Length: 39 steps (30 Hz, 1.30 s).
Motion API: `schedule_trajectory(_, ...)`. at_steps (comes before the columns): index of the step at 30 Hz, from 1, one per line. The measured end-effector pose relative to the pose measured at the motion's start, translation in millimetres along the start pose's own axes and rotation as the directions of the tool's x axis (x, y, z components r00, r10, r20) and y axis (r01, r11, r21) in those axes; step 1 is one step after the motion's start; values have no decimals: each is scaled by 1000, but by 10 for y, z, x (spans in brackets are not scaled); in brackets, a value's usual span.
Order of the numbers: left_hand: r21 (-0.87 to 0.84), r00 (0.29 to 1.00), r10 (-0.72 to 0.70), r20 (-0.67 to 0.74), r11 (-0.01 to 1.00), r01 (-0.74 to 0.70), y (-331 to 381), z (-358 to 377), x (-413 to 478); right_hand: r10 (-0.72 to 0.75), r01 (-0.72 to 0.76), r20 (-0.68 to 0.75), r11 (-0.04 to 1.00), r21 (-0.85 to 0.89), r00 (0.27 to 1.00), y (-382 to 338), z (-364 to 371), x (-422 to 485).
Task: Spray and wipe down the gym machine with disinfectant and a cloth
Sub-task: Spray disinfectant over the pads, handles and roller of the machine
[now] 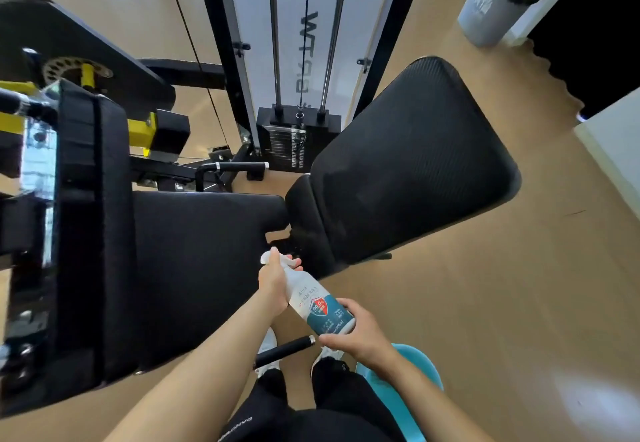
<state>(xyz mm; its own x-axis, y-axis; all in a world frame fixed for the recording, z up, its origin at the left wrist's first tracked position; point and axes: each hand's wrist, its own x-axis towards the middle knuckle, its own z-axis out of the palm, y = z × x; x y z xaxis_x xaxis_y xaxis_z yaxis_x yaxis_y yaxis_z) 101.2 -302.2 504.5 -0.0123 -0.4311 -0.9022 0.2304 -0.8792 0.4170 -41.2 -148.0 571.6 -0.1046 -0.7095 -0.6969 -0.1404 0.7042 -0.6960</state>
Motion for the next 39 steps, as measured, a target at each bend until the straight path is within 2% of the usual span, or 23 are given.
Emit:
schedule_trajectory(5, -32, 996, -59, 67, 998, 61, -66, 2, 315, 60, -60, -7, 998, 3, 998, 153, 28, 273)
schedule_trajectory(11, 24, 993, -69, -91, 997, 71, -64, 88, 572, 76, -76, -5, 997, -3, 997, 262, 51, 595)
schedule_trajectory(19, -91, 997, -55, -48, 995, 50, -40, 68, 715, 89, -90, 53, 996, 13, 995, 240, -28, 778)
schedule_trajectory(23, -17, 985, -67, -156, 998, 65, -141, -52, 690, 99, -90, 104, 992, -90, 990, 324, 35, 766)
schedule_trajectory(26, -19, 979, -57, -195, 998, 55, -206, -143, 617, 122, -110, 150, 990, -87, 981, 356, 101, 731)
schedule_trajectory(28, -77, 989, -46, -138, 996, 36, -207, -228, 571, 146, -139, 184, 989, -49, 972, 333, 131, 706)
schedule_trajectory(31, -122, 999, -37, 20, 992, 39, -176, -401, 406, 183, -205, 244, 976, 68, 953, 322, 187, 719)
schedule_trajectory(33, -56, 989, -42, 140, 997, 50, -226, -509, 213, 184, -234, 294, 961, 149, 938, 277, 275, 727)
schedule_trajectory(35, 37, 969, -8, 247, 999, -1, -313, -613, 28, 159, -239, 349, 950, 200, 924, 237, 412, 756)
schedule_trajectory(37, 78, 954, 67, 293, 993, -93, -375, -726, -81, 155, -252, 401, 946, 202, 903, 226, 543, 818)
schedule_trajectory(39, 108, 956, 129, 262, 981, -162, -355, -829, -124, 188, -268, 436, 955, 129, 880, 234, 636, 929)
